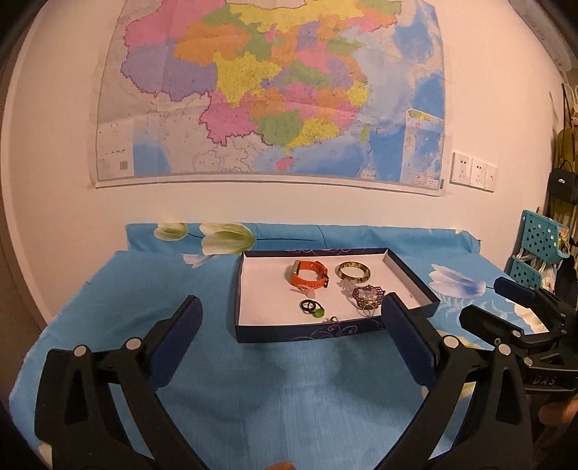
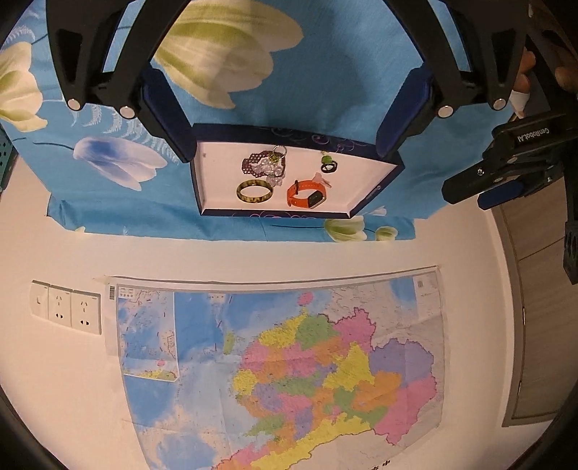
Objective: Organize jewelry
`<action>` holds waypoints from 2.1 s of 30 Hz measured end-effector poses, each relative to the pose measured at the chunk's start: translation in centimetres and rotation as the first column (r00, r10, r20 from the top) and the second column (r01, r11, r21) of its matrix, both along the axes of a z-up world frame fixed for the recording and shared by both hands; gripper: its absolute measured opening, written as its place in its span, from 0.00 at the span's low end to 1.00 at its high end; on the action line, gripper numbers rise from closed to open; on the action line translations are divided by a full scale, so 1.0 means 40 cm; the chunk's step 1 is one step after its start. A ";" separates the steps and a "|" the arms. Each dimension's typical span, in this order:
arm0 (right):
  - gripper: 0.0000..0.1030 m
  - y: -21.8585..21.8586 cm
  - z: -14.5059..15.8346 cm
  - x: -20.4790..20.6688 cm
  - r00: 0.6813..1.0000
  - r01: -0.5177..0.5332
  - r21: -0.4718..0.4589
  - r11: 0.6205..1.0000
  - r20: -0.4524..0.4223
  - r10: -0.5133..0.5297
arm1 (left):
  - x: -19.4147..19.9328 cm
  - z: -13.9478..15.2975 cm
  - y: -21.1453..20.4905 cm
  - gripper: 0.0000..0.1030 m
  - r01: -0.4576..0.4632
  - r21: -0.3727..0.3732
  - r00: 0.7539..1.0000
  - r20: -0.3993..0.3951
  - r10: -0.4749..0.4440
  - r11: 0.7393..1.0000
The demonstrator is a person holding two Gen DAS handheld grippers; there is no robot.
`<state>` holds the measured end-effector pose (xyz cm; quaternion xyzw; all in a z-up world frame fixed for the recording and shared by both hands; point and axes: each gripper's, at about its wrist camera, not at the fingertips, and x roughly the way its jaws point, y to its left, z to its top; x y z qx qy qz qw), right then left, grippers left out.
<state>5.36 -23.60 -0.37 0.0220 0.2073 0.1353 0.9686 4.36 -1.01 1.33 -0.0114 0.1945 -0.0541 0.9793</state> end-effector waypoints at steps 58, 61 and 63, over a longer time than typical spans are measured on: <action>0.93 0.026 0.029 -0.109 0.998 -0.009 0.007 1.000 0.057 0.009 | -0.124 0.031 0.002 0.95 -0.031 0.033 0.995 0.093 0.028 0.999; 0.93 0.027 0.029 -0.108 0.998 -0.010 0.006 1.000 0.054 0.009 | -0.124 0.029 0.001 0.95 -0.032 0.031 0.995 0.092 0.029 0.999; 0.93 0.026 0.030 -0.110 0.999 -0.010 0.007 1.000 0.053 0.010 | -0.125 0.029 0.001 0.95 -0.030 0.031 0.995 0.093 0.027 0.999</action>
